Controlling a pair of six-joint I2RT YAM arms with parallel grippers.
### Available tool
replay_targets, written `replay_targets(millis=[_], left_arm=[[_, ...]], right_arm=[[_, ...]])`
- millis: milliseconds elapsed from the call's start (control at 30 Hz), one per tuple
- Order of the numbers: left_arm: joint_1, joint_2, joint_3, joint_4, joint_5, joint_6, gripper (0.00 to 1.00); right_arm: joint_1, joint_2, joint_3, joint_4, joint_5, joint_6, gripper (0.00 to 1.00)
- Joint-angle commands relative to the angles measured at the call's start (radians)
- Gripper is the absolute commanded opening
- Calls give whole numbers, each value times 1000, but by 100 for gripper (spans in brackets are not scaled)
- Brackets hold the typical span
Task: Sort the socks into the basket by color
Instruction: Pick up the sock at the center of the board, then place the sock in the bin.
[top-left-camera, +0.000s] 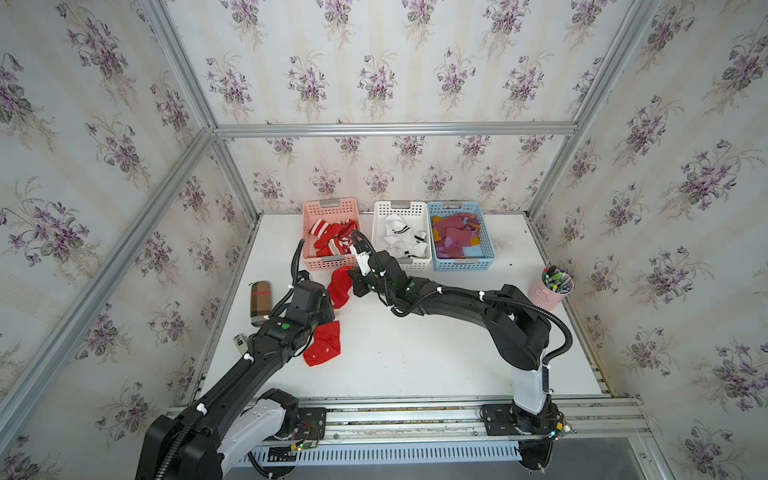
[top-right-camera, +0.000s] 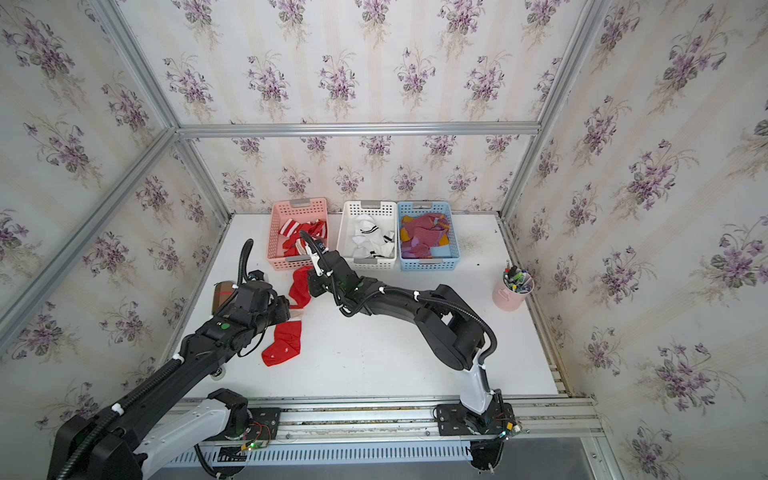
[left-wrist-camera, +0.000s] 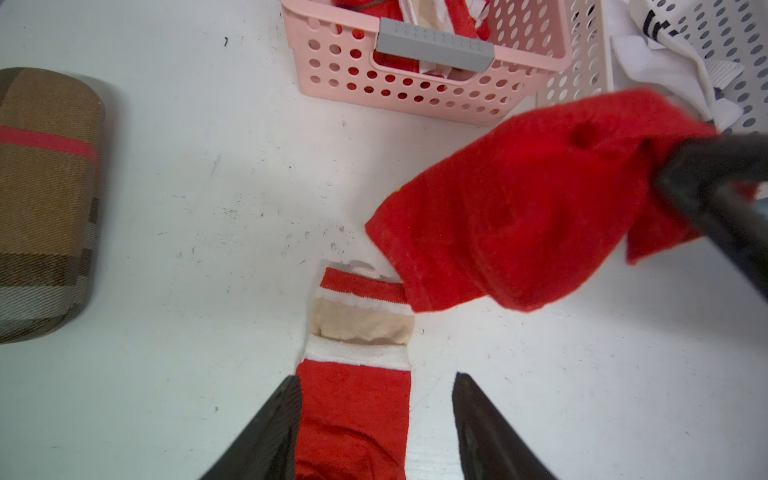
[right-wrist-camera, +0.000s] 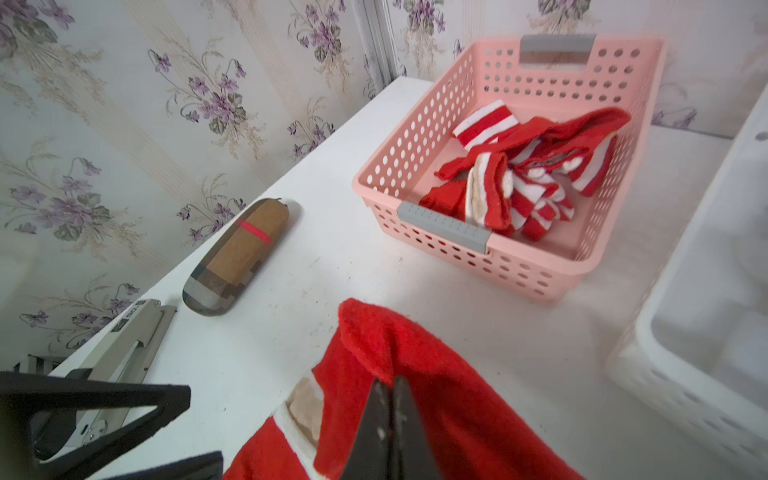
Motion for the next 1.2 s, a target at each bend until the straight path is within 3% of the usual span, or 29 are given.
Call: replay_targets(millis=[0,467,1167], left_arm=[[1,-10,-5,-14,-19,4,60],[1,-70,-3,-61,-27,6,60],[1,-75,-23,-38,2,-1,60]], right_arm=[[-18,-17,39,-4,20,-33,4],[-138,113,372,-84,-63,-74,5],[-184,423,738,-82,31,-86,5]])
